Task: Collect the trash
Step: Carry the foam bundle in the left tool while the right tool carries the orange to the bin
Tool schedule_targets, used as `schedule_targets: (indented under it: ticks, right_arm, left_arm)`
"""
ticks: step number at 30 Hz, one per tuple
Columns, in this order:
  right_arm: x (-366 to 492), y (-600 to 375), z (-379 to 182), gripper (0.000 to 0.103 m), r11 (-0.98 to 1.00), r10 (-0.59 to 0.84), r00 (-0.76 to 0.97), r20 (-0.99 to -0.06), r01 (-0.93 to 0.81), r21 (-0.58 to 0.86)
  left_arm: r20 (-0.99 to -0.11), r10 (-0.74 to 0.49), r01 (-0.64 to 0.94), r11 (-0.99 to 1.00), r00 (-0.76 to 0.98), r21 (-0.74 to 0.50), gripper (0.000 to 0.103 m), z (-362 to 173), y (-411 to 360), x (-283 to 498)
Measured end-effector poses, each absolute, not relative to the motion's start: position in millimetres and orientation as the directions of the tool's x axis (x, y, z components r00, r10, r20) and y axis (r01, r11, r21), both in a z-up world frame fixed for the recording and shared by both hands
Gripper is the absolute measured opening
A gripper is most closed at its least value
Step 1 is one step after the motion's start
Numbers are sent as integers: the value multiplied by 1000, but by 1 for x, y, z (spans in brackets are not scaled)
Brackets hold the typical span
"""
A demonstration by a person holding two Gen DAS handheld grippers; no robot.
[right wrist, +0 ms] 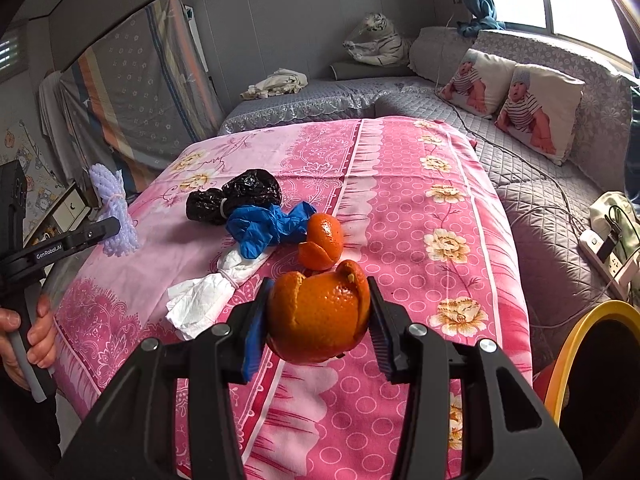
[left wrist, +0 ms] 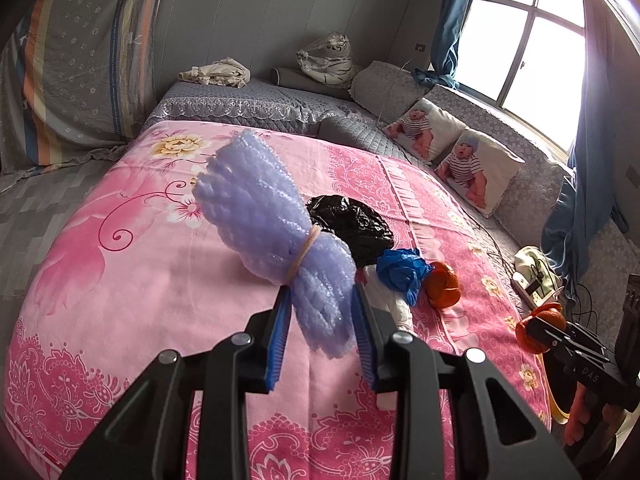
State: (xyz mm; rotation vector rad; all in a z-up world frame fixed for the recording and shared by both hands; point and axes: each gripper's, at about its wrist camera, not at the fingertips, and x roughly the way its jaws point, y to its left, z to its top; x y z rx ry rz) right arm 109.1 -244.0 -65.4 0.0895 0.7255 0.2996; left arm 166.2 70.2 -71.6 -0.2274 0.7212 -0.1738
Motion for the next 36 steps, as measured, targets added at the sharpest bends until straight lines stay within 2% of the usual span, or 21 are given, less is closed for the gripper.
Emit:
schedule_targets:
  ticks: [22, 36]
  right_arm:
    - [89, -297, -66, 42, 962, 255, 737, -626, -127, 242]
    - [85, -329, -65, 42, 965, 213, 760, -613, -65, 255]
  left_arm:
    - [-618, -313, 200, 948, 721, -246, 29, -61, 21, 143]
    - [-605, -402, 330, 915, 687, -233, 29, -50, -33, 145]
